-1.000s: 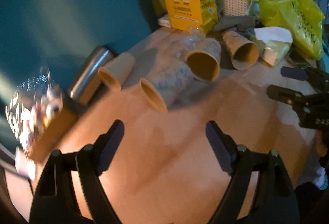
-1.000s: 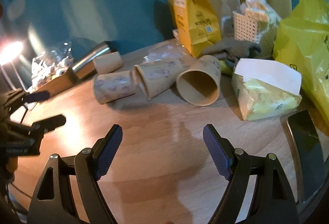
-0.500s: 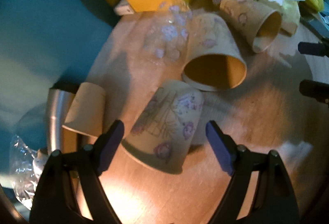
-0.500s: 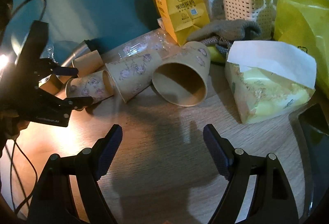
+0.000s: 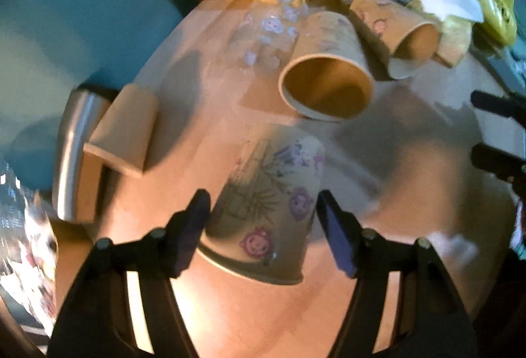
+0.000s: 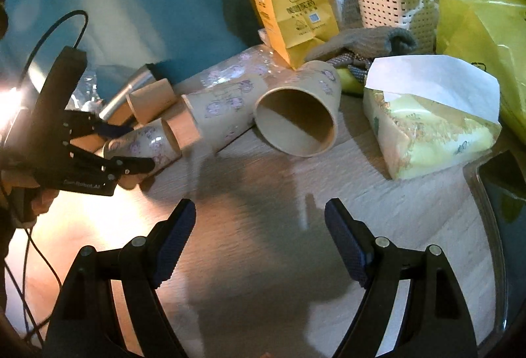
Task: Flip cup upside down
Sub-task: 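Close the right gripper around the printed paper cup and lift it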
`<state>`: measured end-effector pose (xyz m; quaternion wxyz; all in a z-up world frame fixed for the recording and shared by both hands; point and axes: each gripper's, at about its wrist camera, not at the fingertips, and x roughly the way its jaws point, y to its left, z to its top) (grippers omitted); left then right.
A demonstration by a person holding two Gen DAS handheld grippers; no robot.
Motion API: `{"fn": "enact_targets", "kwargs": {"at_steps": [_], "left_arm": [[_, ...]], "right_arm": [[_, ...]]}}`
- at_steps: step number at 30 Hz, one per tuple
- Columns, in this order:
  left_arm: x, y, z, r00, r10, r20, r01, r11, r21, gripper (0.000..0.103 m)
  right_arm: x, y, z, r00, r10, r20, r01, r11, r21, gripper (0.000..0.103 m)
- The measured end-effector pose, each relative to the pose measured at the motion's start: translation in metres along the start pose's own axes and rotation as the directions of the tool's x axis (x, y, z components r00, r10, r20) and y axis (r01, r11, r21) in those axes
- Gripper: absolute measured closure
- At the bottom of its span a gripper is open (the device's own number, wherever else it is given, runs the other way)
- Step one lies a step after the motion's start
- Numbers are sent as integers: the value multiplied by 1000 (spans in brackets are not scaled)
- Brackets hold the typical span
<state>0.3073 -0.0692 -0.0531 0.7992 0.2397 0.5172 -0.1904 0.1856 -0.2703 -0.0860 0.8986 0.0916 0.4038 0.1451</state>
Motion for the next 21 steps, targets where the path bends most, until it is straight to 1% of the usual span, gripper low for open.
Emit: {"fn": "enact_targets", "kwargs": {"at_steps": [4,7,8,10,11,12,13,14,15,16,17,18,20,21], "left_arm": [[-25,-8,-26,999,-43,13,44,995,-95,35],[-42,-18,-53,995,-101,23,103,974,-202,35],[-47,-21,-62,992,-119,29,123,963,-238,35],[-58,-29,-86,986,-157,45,164,930,-330,35],[-61,-32,-96,982,-181,55,189,907,-377,35],[-65,-37,-111,975,-212,69,220,870,-441,35],[-68,-41,-122,969,-232,83,242,841,-484,35],[-71,-45,-134,962,-255,98,267,804,-531,35],[-73,-51,-149,952,-283,120,297,751,-589,35],[-77,-56,-160,942,-306,136,321,708,-629,35],[-76,-59,-170,932,-327,157,343,653,-675,35],[-76,-64,-184,925,-333,183,356,591,-724,35],[-77,-72,-199,924,-324,202,354,531,-770,35],[-76,-75,-207,925,-315,215,353,497,-793,35]], "right_arm": [[-12,14,-11,999,35,0,-35,999,-13,20],[-25,26,-21,998,63,2,-63,998,-26,20],[-29,29,-25,997,72,1,-72,997,-29,20],[-38,36,-33,996,93,-6,-93,995,-38,20],[-41,38,-36,995,101,-12,-101,994,-41,20],[-44,40,-40,994,110,-19,-111,993,-45,20],[-48,43,-45,992,121,-28,-122,991,-49,20],[-51,44,-48,991,128,-36,-130,990,-54,20],[-54,48,-54,990,132,-46,-135,989,-66,20],[-57,50,-58,990,131,-51,-135,988,-79,20],[-61,53,-62,990,130,-55,-135,987,-92,20],[-64,55,-66,989,133,-61,-139,985,-103,20],[-67,56,-72,987,139,-81,-148,982,-114,20],[-67,57,-75,986,137,-97,-148,981,-122,20]]}}
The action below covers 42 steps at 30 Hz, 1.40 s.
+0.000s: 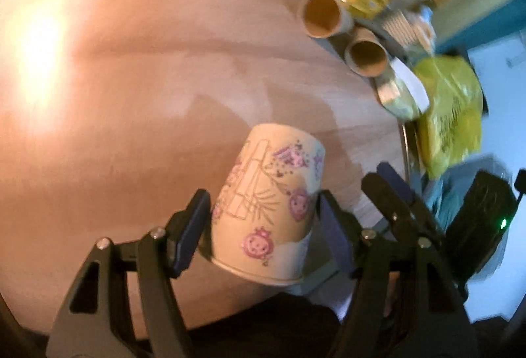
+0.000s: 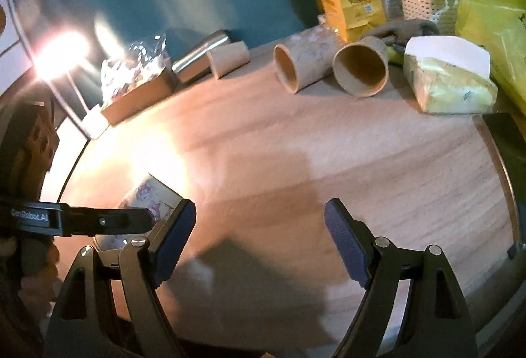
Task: Flip cup upside down
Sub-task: 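Close the right gripper around the printed paper cup and lift it, then rotate the right gripper to turn the held cup rim-down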
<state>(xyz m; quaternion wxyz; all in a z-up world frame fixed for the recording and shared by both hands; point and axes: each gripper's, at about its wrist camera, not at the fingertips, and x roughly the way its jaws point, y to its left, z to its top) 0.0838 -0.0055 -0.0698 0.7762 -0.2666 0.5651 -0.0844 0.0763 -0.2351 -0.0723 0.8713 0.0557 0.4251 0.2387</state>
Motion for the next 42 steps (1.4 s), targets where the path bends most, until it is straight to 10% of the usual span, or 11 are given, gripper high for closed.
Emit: {"fn": "enact_targets", "kwargs": {"at_steps": [7,17,23,34,36,42], "left_arm": [[0,21,-16,1000,-21,16,23,992,-125,34],[-25,25,-14,996,-46,78,49,998,-42,21],[-43,42,-24,989,-71,130,73,997,-11,21],[-57,87,-31,978,-129,166,137,990,-41,21],[-59,94,-32,976,-132,170,142,989,-47,21],[-64,108,-36,973,-145,182,157,986,-54,21]], "right_arm": [[9,13,-1,996,-7,-84,2,999,-54,20],[22,38,12,987,35,-158,-41,999,-36,20],[57,54,22,921,175,-349,-167,985,51,20],[90,93,26,867,84,-492,-103,995,-10,23],[93,99,23,864,56,-501,-89,995,-42,44],[86,118,30,887,-7,-461,-76,984,-162,45]]}}
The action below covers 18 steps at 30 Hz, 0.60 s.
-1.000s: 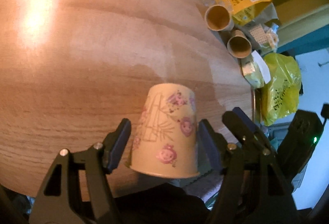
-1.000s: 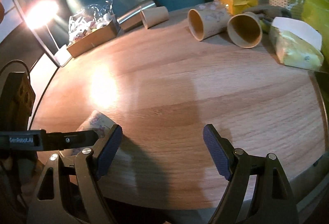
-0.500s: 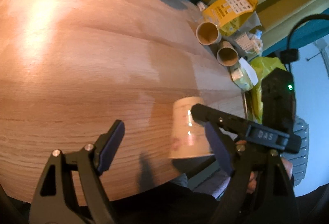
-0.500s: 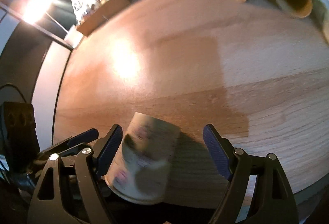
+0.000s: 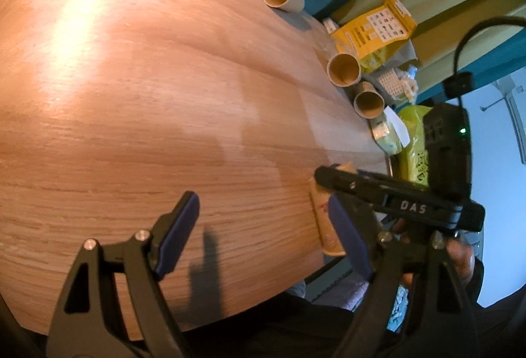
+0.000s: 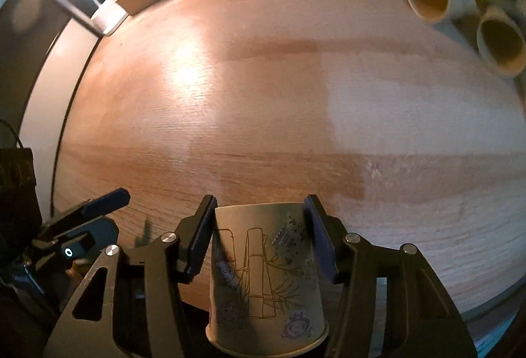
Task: Flip cup upside down
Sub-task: 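Rotate the right gripper to turn the held cup rim-down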
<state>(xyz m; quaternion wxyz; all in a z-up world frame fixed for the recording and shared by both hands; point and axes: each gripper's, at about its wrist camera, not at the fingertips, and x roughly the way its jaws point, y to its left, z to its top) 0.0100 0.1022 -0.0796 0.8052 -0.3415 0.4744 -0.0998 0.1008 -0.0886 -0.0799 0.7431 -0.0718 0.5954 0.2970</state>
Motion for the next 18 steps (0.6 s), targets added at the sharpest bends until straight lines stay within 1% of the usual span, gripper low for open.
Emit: {"fn": "enact_targets", "kwargs": {"at_steps": [2,4,5,7,8,9,11,12,13,14,16,18], "left_arm": [[-1,3,-2,1000,2,3,-2,1000,0,21],[-4,4,-3,1000,12,15,-12,1000,2,21],[-6,5,-3,1000,19,23,-19,1000,4,21],[-9,8,-4,998,36,42,-37,999,13,21],[-10,8,-5,998,43,52,-44,999,15,21],[-11,9,-5,997,45,58,-46,999,14,21],[-12,11,-7,997,47,64,-48,999,14,21],[-11,11,-8,996,55,66,-56,998,16,21],[-10,10,-9,996,63,67,-64,998,18,21],[-10,9,-11,995,72,68,-74,997,21,21],[-9,8,-12,994,85,68,-87,996,29,21],[-7,4,-15,993,100,67,-102,994,39,21]], "right_arm": [[-6,5,4,999,-11,40,13,999,-32,46],[-17,14,7,992,-14,124,25,996,-81,46],[-22,18,8,985,-16,171,35,993,-113,46],[-30,27,6,963,-15,269,64,983,-174,46],[-33,29,4,949,-8,316,75,977,-198,46],[-33,31,-1,928,-1,372,90,970,-224,46],[-31,31,-7,899,-9,437,127,962,-240,45],[-30,28,-13,879,-14,477,147,959,-243,45],[-27,26,-20,850,-14,527,166,956,-243,45],[-25,24,-23,835,-11,550,171,955,-241,45],[-22,18,-33,793,-10,610,185,957,-224,45],[-24,13,-45,761,-21,649,208,955,-213,45]]}}
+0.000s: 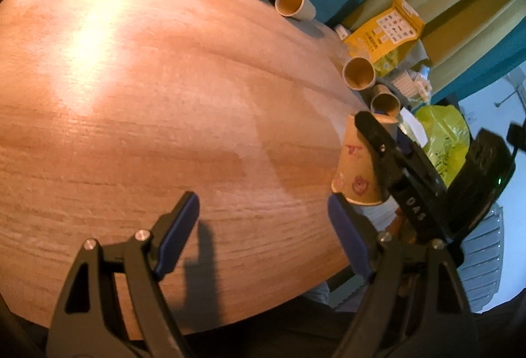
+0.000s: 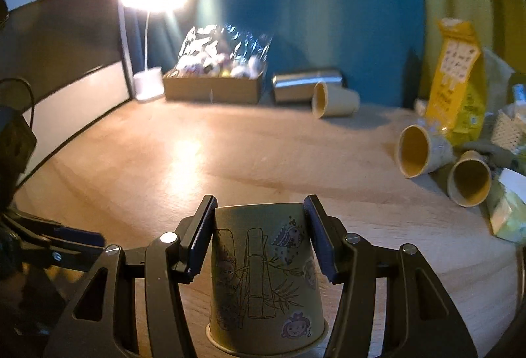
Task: Flip cup upside down
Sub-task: 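Rotate the right gripper to turn the held cup rim-down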
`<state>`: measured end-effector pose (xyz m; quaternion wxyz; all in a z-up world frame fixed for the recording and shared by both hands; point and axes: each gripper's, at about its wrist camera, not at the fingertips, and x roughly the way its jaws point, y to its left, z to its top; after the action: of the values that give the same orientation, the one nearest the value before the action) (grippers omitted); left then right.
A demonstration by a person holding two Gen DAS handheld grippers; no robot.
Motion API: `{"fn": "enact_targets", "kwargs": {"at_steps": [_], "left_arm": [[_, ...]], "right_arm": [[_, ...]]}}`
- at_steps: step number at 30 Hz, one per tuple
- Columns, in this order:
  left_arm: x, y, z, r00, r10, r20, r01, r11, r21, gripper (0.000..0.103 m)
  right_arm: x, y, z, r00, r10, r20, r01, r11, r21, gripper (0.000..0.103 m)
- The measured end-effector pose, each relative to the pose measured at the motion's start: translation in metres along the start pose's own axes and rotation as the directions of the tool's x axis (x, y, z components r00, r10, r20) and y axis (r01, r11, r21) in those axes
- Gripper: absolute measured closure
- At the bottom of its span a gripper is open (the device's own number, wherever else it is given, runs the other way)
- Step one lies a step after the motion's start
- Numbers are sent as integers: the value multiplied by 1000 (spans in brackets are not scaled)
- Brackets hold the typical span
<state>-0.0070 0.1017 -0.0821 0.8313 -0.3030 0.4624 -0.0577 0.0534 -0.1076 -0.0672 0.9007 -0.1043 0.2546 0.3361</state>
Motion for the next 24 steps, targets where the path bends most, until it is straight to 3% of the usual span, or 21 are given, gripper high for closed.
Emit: {"fn": "enact_targets", "kwargs": {"at_steps": [2,7,16,21,24], "left_arm": [[1,-5,-3,1000,15,1,-15,1000,17,21],[6,-19,-9,999,45,3,-45,997,56,21],[11,-47,-22,998,67,11,-68,990,127,21],[9,-59,-25,998,65,13,-66,985,160,21],[2,-56,-24,997,67,38,-72,986,153,21]], "right_arm": [[-11,-1,-9,998,-18,66,18,1000,-1,45],[-33,-7,-28,989,-43,141,41,999,14,45],[-69,-24,-60,975,-92,204,77,994,81,45],[-67,-21,-42,971,-42,236,21,996,90,45],[-53,-21,-30,981,14,193,-36,993,111,45]]}}
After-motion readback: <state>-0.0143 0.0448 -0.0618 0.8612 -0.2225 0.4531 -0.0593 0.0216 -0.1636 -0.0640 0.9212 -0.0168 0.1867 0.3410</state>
